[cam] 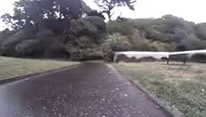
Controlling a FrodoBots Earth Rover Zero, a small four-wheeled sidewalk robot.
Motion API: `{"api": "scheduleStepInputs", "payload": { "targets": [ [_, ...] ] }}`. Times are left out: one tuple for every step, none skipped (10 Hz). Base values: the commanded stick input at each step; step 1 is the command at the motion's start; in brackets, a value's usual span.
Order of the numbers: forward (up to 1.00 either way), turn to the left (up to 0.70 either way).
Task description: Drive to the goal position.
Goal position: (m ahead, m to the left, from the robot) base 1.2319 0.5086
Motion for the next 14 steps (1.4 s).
{"api": "scheduleStepInputs", "payload": {
  "targets": [
    [0.04, 0.16],
    [0.04, 0.16],
    [0.04, 0.16],
    [0.04, 0.16],
    [0.04, 0.16],
    [0.04, 0.16],
    [0.04, 0.16],
    [0.04, 0.16],
    [0.04, 0.16],
    [0.04, 0.16],
    [0.04, 0.16],
    [0.04, 0.16],
    [0.04, 0.16],
    [0.04, 0.11]
  ]
}}
